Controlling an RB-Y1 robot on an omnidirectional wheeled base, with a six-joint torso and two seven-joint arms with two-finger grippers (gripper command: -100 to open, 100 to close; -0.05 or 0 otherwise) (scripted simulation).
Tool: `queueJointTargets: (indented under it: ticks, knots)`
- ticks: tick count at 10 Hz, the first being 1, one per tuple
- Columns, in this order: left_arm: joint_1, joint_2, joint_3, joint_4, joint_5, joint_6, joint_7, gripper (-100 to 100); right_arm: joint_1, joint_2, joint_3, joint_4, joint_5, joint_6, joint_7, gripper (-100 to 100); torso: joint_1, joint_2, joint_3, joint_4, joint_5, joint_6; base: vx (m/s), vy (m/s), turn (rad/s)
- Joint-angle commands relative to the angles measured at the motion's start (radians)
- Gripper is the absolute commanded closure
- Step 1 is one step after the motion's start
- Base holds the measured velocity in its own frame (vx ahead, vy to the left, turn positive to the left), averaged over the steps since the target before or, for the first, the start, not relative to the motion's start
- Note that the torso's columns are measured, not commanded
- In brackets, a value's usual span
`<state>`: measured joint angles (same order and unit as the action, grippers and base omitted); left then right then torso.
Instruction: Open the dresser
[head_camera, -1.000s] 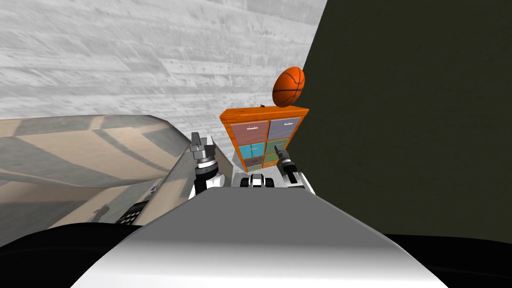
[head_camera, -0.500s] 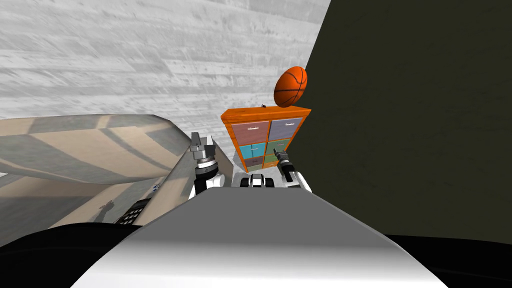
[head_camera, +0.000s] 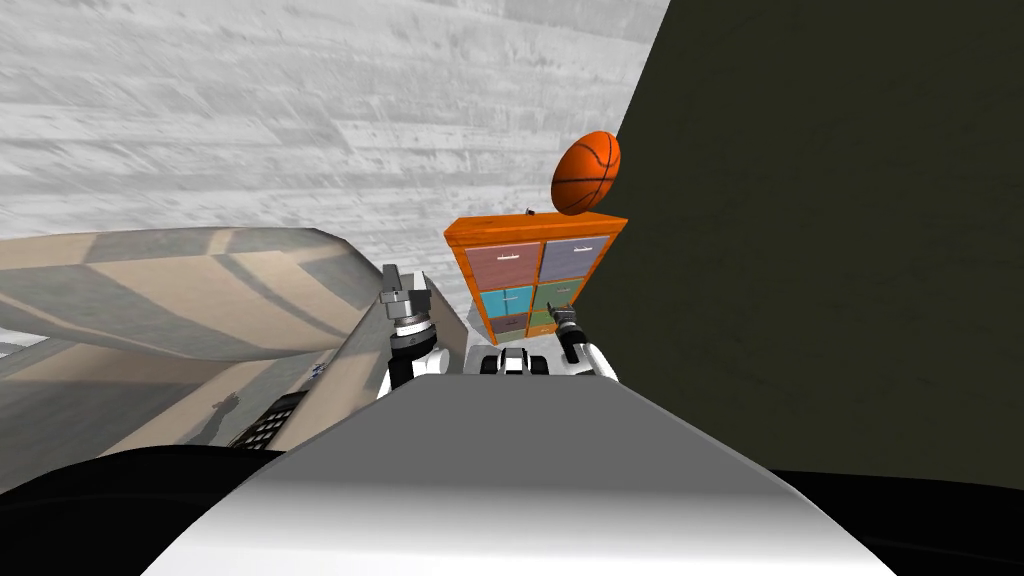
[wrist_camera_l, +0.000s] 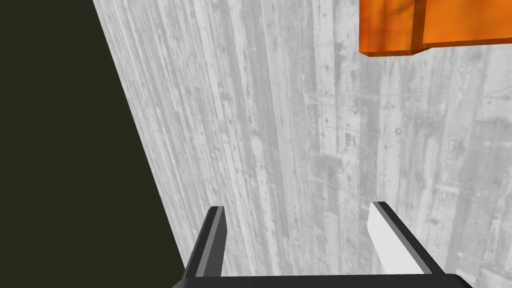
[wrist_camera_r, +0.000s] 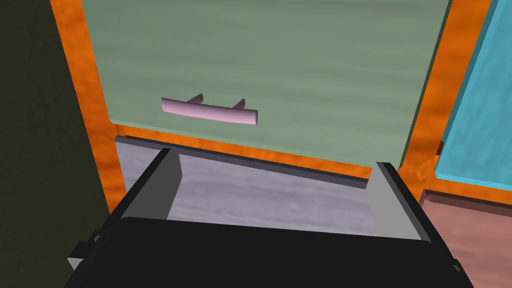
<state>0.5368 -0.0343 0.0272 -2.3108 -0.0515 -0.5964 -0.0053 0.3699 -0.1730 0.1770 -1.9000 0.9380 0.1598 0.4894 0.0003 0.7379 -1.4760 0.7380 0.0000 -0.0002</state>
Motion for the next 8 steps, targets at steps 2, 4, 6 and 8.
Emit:
queueJointTargets:
  ticks: [2, 4, 6, 8]
  knots:
    - [0.0, 0.0, 0.0, 0.0, 0.0, 0.0, 0.0, 0, -0.014, -0.006, 0.023, 0.044, 0.105, 0.08, 0.048, -100, 0.0, 0.0, 0.0, 0.0, 0.0, 0.0, 0.004, 0.0, 0.039]
    - [0.0, 0.0, 0.0, 0.0, 0.0, 0.0, 0.0, 0, -0.025, -0.006, 0.04, 0.074, 0.168, 0.126, 0.078, -100, 0.0, 0.0, 0.0, 0.0, 0.0, 0.0, 0.005, 0.001, 0.072]
    - [0.0, 0.0, 0.0, 0.0, 0.0, 0.0, 0.0, 0, -0.025, -0.006, 0.04, 0.074, 0.207, 0.145, 0.078, -100, 0.0, 0.0, 0.0, 0.0, 0.0, 0.0, 0.004, 0.001, 0.012]
    - [0.0, 0.0, 0.0, 0.0, 0.0, 0.0, 0.0, 0, -0.036, -0.006, 0.057, 0.105, 0.273, 0.197, 0.107, -100, 0.0, 0.0, 0.0, 0.0, 0.0, 0.0, 0.003, 0.003, 0.08]
